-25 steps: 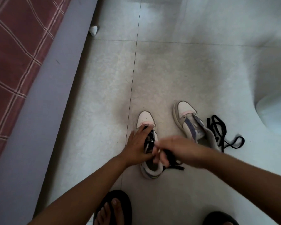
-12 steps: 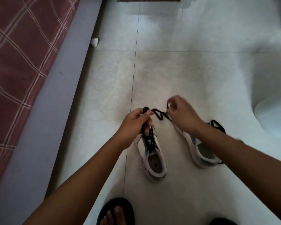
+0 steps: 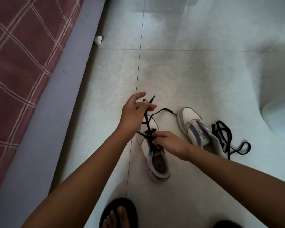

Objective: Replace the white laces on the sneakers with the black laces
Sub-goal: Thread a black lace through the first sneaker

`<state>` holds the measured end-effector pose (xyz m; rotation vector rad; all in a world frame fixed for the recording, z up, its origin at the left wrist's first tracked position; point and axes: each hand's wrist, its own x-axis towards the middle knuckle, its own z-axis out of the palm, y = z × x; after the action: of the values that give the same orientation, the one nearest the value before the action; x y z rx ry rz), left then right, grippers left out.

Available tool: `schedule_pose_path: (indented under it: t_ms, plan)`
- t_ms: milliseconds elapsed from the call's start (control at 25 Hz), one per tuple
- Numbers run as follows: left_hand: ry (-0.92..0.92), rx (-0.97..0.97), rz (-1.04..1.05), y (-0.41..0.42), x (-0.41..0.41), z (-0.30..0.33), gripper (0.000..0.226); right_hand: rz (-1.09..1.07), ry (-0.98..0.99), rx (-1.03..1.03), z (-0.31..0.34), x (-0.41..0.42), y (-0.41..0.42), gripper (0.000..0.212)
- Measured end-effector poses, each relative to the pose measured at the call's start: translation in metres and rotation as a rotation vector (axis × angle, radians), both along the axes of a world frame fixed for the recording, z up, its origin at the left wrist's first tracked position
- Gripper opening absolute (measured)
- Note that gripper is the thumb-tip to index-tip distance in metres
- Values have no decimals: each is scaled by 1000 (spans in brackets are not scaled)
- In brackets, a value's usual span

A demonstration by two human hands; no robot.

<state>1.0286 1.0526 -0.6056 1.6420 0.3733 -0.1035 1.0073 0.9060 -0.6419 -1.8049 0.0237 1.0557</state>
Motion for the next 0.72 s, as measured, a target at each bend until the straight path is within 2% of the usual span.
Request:
schedule_pose_path:
  t_ms: [40,120,200,240,280,360,440,480,520,560,600,640,680,720]
  plan:
    - [-12,26,-56,0,-1,0,28,83,-69,-35,0,-1,1,19]
    - [25,125,-260,-1,-7,-8,41,15,-82,-1,-3,-1,2,32]
    - [165,461,-490,3,-24,-22,52,-117,-8,32,-4,5,-3,35]
    - [209,617,-532,7,-35,-29,52,-159,55,37,-6,7,-7,32]
    - [240,681,-537,12,-44,-33,46,-203,136,60,-8,8,-9,25]
    - [421,567,-601,21,-57,-34,26,-309,290,123,-13,7,-11,12]
    - [782,434,-830,29,-62,-28,19,-332,320,150,-16,5,-11,20]
    - [925,441,-933,32,-61,-27,22,-264,240,133,-15,4,-12,24]
    - [973,479,-955,31,-58,-29,25,-146,85,80,-14,4,-12,26]
    - [884,522,-899,29,-53,-33,26,13,-147,-8,-12,5,-14,25]
    - [670,525,-797,27,-47,-40,23,168,-430,-90,-12,5,-15,20]
    - [429,452,-694,21,-42,-44,23,287,-731,-131,-12,3,-13,14]
    - [281,306,-619,14,-38,-45,27,350,-964,-147,-13,-1,-12,10]
    - [257,124,-573,9,-36,-46,28,360,-1080,-153,-15,-4,-11,10]
